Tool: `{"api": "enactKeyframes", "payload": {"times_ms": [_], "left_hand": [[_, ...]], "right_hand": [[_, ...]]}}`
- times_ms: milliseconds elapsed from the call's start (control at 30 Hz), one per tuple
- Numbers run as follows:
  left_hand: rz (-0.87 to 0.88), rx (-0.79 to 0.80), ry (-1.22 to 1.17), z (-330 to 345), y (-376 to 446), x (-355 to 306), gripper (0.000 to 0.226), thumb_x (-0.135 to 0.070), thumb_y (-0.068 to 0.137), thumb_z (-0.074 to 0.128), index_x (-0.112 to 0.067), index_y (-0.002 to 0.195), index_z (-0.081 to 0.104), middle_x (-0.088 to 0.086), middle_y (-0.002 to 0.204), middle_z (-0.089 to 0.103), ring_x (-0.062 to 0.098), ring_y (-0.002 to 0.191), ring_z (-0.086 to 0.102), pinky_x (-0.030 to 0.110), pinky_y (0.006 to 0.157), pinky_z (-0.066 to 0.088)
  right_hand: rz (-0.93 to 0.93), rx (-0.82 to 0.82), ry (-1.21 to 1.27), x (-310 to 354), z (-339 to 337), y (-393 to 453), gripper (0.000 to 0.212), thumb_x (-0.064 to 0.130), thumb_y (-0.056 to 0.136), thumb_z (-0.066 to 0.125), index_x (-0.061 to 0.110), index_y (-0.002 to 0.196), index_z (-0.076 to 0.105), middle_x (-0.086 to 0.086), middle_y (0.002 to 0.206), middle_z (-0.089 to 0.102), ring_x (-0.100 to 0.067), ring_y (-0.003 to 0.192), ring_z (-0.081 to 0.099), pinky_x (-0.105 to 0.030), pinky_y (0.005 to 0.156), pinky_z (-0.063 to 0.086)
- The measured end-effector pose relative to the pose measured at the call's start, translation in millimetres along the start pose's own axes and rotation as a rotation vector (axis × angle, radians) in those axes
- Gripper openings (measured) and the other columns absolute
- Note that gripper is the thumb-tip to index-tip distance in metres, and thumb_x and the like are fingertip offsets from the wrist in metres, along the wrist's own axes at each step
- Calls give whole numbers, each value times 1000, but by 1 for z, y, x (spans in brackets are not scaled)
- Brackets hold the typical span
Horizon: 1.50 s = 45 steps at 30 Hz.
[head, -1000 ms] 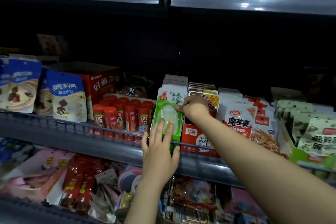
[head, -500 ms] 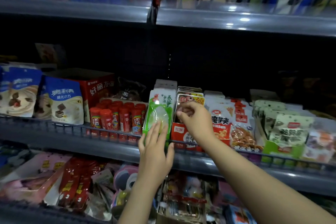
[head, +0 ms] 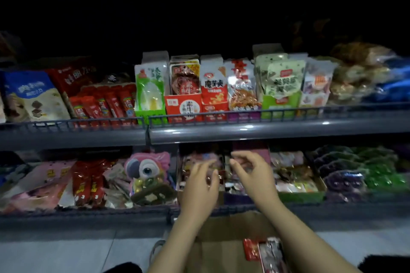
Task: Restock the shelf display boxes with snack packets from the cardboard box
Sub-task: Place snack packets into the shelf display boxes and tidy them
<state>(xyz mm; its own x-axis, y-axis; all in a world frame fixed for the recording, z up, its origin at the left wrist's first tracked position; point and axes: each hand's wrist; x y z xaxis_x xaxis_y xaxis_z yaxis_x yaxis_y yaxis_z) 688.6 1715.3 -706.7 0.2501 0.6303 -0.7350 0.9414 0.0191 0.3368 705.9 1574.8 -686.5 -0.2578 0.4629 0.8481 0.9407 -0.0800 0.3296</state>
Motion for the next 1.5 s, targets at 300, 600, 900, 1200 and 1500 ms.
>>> {"api": "enactKeyframes", "payload": {"times_ms": [300, 600, 900, 1200, 1500], "left_hand": [[-355, 271, -201, 141, -61, 65, 17, -24, 92, 51, -38, 96, 60, -4, 106, 65, 17, 92, 65, 40, 91, 50], [-711, 504, -186, 231, -88, 121, 24, -19, 96, 47, -32, 78, 56, -4, 87, 66, 16, 86, 63, 26, 75, 46], [-1050, 625, -325, 301, -136, 178, 20, -17, 97, 47, -27, 86, 61, 6, 103, 66, 25, 102, 61, 38, 93, 45], [-1160, 635, -434, 345, -145, 201, 41, -42, 87, 58, -23, 123, 57, -5, 125, 61, 13, 117, 54, 43, 109, 35], [-1373, 352, -606, 347, -136, 197, 6, -7, 85, 66, -8, 89, 70, 13, 88, 70, 27, 86, 64, 46, 94, 49]], "right_hand": [[414, -67, 5, -149, -4, -88, 17, 13, 82, 69, 24, 94, 65, 1, 77, 64, -13, 69, 60, -22, 70, 47], [771, -22, -32, -264, 17, -132, 21, 15, 82, 69, 10, 103, 69, -6, 97, 68, -19, 92, 63, -24, 81, 46], [1143, 289, -109, -347, 37, -165, 49, 28, 95, 51, 9, 139, 41, -16, 146, 38, -28, 134, 37, -29, 109, 29], [1201, 374, -125, -380, 44, -172, 55, 26, 97, 46, 19, 148, 25, -7, 155, 22, -21, 142, 22, -23, 112, 16], [1205, 237, 5, -372, 54, -174, 49, 30, 92, 56, 26, 139, 44, -8, 125, 61, -21, 117, 56, -28, 102, 41]]}}
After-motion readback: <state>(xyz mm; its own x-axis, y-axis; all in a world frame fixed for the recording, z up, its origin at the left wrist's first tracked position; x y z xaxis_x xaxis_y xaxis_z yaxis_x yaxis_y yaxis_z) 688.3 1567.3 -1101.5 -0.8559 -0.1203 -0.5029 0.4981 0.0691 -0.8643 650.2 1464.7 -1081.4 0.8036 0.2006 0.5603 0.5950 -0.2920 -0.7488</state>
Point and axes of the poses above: each hand's wrist, its own y-axis towards the middle knuckle, its own z-axis out of the palm, x = y × z
